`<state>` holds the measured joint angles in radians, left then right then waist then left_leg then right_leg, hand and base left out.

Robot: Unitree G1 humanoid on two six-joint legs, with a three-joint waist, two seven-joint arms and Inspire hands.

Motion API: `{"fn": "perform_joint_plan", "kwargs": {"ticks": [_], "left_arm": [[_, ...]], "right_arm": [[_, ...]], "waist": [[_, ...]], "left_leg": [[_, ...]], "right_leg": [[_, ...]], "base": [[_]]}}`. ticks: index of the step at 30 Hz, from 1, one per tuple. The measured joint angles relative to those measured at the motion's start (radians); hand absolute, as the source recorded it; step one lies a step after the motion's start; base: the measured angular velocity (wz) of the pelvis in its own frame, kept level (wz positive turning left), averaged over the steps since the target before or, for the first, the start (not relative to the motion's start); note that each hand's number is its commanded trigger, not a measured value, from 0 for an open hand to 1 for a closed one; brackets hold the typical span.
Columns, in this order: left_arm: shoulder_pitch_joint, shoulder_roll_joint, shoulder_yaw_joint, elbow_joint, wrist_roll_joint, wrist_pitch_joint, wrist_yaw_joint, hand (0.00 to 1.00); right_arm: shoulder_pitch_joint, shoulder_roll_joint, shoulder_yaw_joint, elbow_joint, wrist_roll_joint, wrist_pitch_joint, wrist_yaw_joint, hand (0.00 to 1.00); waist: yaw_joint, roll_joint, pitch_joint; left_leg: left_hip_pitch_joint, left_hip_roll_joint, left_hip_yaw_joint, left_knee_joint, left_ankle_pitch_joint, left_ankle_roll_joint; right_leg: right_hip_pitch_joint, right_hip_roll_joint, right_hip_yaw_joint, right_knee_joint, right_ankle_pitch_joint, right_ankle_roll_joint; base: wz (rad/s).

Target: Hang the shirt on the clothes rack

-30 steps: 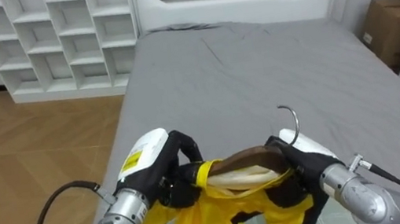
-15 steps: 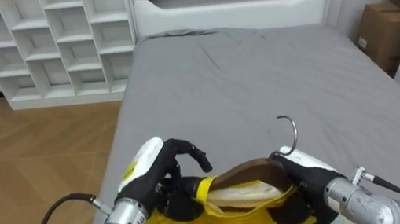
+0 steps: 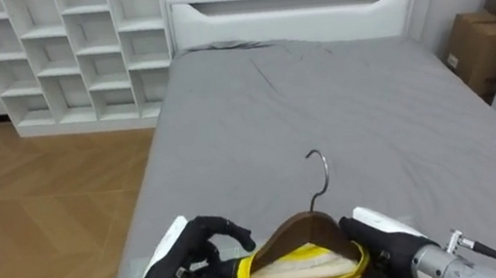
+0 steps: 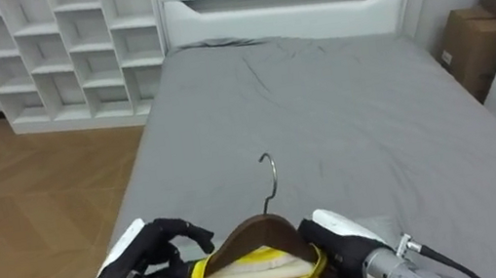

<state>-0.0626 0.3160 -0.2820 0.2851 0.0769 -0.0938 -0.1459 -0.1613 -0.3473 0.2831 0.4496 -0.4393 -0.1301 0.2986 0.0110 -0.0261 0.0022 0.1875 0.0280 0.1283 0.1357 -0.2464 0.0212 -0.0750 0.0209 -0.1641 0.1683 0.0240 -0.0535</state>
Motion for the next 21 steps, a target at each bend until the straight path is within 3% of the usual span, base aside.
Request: {"fn": "perform_joint_plan", "kwargs": {"ticks": [7, 10, 21], "left_arm": [[0.001, -0.005, 0.126, 0.012, 0.0, 0.001, -0.025, 0.0], [0.001, -0.005, 0.145, 0.013, 0.0, 0.002, -0.025, 0.0], [0.001, -0.008, 0.166, 0.01, 0.0, 0.008, -0.025, 0.0]], "right_arm": [[0.0, 0.0, -0.068, 0.012, -0.025, 0.006, -0.015, 1.0], [0.0, 0.0, -0.08, 0.015, -0.031, 0.022, -0.037, 1.0], [0.009, 0.0, -0.12, 0.015, -0.031, 0.023, -0.111, 1.0]], "waist": [[-0.001, 0.006, 0.0033], [-0.002, 0.006, 0.003], [-0.005, 0.015, -0.0022]], "left_leg": [[-0.016, 0.0, -0.001, -0.001, 0.0, 0.0], [-0.016, 0.0, -0.001, 0.0, 0.0, 0.0], [-0.018, 0.0, -0.001, 0.001, 0.0, 0.0]], "right_leg": [[-0.017, 0.0, -0.001, 0.002, -0.001, 0.001], [-0.017, 0.0, -0.001, 0.002, -0.003, 0.002], [-0.016, -0.001, -0.001, 0.003, -0.005, 0.006]], "base": [[0.0], [0.0], [0.0]]}}
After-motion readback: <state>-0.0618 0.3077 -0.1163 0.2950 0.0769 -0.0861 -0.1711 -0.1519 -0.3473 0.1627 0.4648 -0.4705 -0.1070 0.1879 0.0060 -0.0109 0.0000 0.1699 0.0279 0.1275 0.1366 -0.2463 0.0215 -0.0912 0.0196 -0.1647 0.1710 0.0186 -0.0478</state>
